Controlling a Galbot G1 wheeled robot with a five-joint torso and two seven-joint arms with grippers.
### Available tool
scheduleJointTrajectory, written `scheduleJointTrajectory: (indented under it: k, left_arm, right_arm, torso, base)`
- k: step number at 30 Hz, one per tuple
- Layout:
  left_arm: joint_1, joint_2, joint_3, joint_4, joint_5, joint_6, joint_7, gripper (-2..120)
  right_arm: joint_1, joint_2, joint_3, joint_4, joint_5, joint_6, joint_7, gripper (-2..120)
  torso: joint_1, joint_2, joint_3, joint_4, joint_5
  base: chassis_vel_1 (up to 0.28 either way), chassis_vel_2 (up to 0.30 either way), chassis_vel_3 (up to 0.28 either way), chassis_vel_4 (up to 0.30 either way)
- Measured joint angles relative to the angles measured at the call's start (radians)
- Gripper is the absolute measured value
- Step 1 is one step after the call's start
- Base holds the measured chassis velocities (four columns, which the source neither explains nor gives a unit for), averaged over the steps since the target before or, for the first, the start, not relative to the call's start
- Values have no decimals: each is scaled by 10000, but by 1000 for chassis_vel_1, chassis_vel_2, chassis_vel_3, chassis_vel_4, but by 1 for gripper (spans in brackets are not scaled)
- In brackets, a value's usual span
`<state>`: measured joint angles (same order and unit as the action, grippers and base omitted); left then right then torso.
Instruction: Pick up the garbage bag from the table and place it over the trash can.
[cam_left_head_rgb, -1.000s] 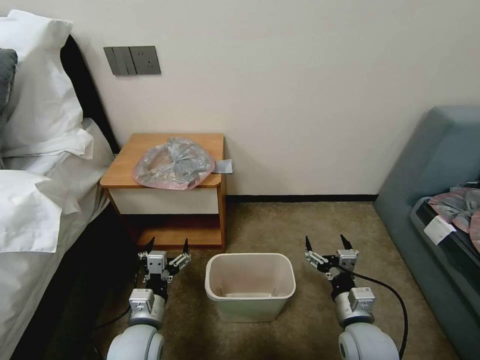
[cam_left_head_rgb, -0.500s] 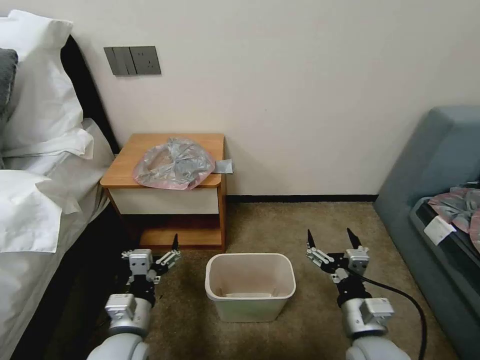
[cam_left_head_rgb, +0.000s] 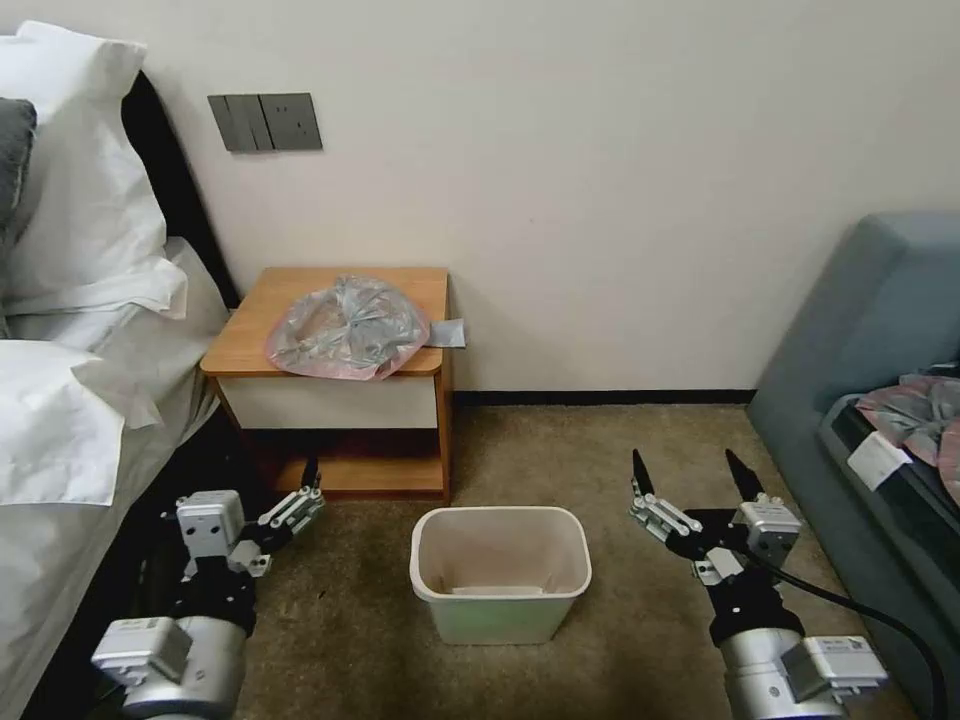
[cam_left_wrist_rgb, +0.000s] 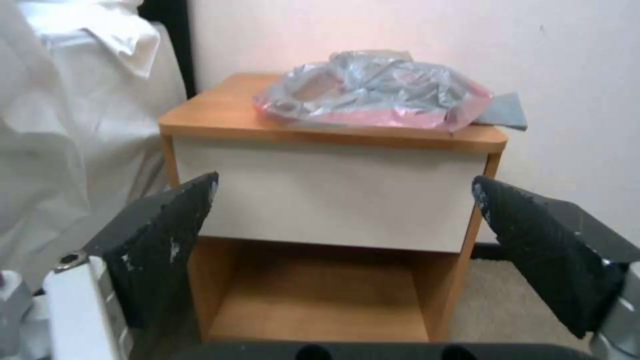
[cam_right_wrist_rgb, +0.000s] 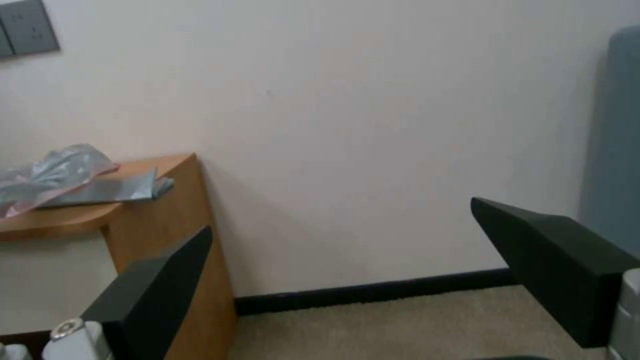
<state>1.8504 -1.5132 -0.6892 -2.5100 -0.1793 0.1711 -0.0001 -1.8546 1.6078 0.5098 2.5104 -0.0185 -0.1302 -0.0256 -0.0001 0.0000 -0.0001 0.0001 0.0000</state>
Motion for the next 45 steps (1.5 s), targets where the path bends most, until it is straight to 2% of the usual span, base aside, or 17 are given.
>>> scheduleJointTrajectory:
  k: [6, 9, 14, 16, 20, 22, 31, 35, 36, 39, 40, 43, 44, 45]
  left_arm:
    - [47, 38, -29, 3, -42, 31, 0, 100]
    - [152, 342, -115, 22, -206, 96, -52, 100]
    - [222, 594, -176, 50, -329, 143, -121, 100]
    - [222, 596, -177, 56, -330, 144, -122, 100]
    - [188, 730, -232, 69, -574, 201, -163, 100]
    - [77, 993, -341, 72, -1048, 313, -265, 100]
    - [28, 1102, -376, 84, -1260, 365, -306, 100]
    - [-51, 1263, -391, 89, -1478, 433, -326, 100]
    - [-51, 1263, -391, 89, -1478, 433, -326, 100]
    - [-77, 1319, -387, 93, -1589, 471, -334, 100]
    - [-77, 1319, -387, 93, -1589, 471, -334, 100]
    - [-80, 1336, -393, 96, -1630, 482, -338, 100]
    - [-80, 1336, -393, 96, -1630, 482, -338, 100]
    - [-80, 1336, -396, 97, -1639, 484, -340, 100]
  right_arm:
    - [278, -182, 6, -33, 359, -142, 355, 100]
    - [503, -352, 18, -97, 894, -144, 400, 100]
    - [1182, -902, 11, -628, 2639, -309, 425, 100]
    - [1306, -973, 4, -728, 2894, -360, 438, 100]
    - [1898, -1118, -8, -1205, 3492, -509, 481, 100]
    - [2441, -1141, -10, -1597, 3689, -540, 548, 100]
    - [4638, -1451, -441, -3379, 5385, -1038, 1007, 100]
    - [6076, -1745, -1011, -4575, 6914, -1086, 1198, 100]
    - [6076, -1745, -1011, -4575, 6914, -1086, 1198, 100]
    - [7071, -1807, -1376, -5312, 8378, -1083, 1209, 100]
    - [7071, -1807, -1376, -5312, 8378, -1083, 1209, 100]
    - [8261, -1809, -1854, -6621, 10538, -1146, 1193, 100]
    - [8261, -1809, -1854, -6621, 10538, -1146, 1193, 100]
    - [8670, -1818, -2015, -7225, 11199, -1171, 1131, 100]
  torso:
    - [0, 0, 1, -1, 0]
    - [0, 0, 1, -2, 0]
    - [0, 0, 1, -1, 1]
    - [0, 0, 2, -1, 0]
    - [0, 0, 2, 0, 0]
    - [0, 0, 2, -2, 0]
    - [1, -1, 3, 1, 0]
    - [1, 0, 3, -4, 0]
    - [1, 0, 3, -4, 0]
    - [1, -1, 2, 0, 0]
    - [1, -1, 2, 0, 0]
    - [0, -1, 2, 0, 0]
    - [0, -1, 2, 0, 0]
    - [1, -2, 3, 2, -2]
  base:
    - [0, 0, 0, 0]
    - [0, 0, 0, 0]
    - [0, 0, 0, 0]
    - [0, 0, 0, 0]
    - [0, 0, 0, 0]
    - [0, 0, 0, 0]
    - [0, 0, 0, 0]
    - [0, 0, 0, 0]
    - [0, 0, 0, 0]
    - [0, 0, 0, 0]
    - [0, 0, 0, 0]
    - [0, 0, 0, 0]
    - [0, 0, 0, 0]
    - [0, 0, 0, 0]
